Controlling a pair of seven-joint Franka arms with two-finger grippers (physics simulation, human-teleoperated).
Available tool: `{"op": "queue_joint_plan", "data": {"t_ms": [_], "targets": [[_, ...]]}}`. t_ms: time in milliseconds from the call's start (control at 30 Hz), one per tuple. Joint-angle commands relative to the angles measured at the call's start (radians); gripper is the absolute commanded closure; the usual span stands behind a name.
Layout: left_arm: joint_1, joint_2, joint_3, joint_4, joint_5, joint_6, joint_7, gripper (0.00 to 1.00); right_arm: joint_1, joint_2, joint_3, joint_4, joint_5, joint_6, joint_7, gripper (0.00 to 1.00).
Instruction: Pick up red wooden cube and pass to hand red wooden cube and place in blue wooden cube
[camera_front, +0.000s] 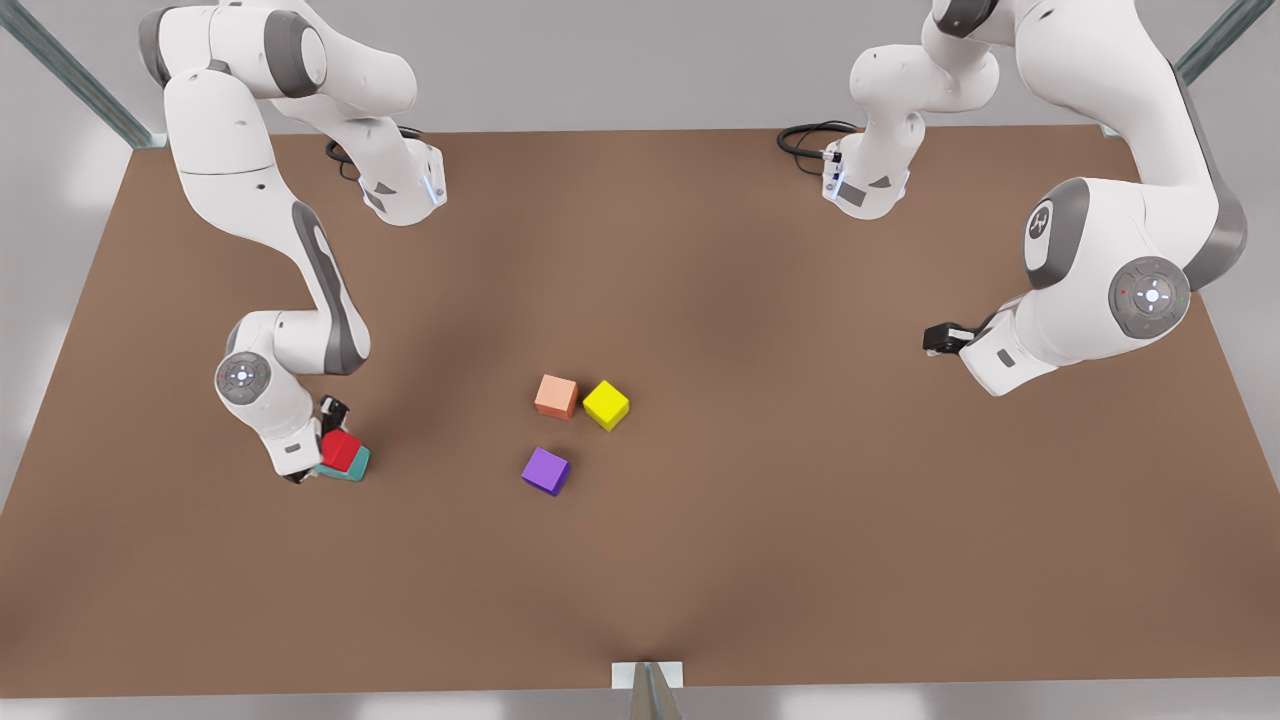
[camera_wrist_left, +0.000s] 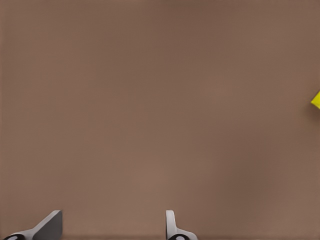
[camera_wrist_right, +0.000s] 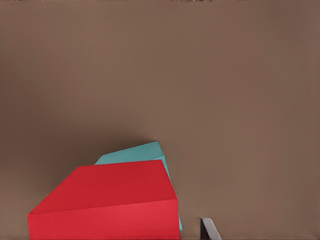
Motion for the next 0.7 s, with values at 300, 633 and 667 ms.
{"op": "queue_joint_plan", "data": {"t_ms": [300,633,667], "targets": [[0.005,-0.001,0.001,0.002,0.015,0.000,-0.019,0.00,0.012,-0.048,0.009,0.003,0.032,-0.084,0.073,0.00],[0.011,-0.001,0.001,0.002,0.023,-0.003,-0.025,0.00,0.127,-0.064,0.012,0.445,0.236,-0.861,0.967,0.00],[0.011,-0.001,0.001,0.000,0.021,-0.005,-0.025,0.00,0.136,-0.010,0.012,0.583,0.248,-0.995,1.177,0.00]]}}
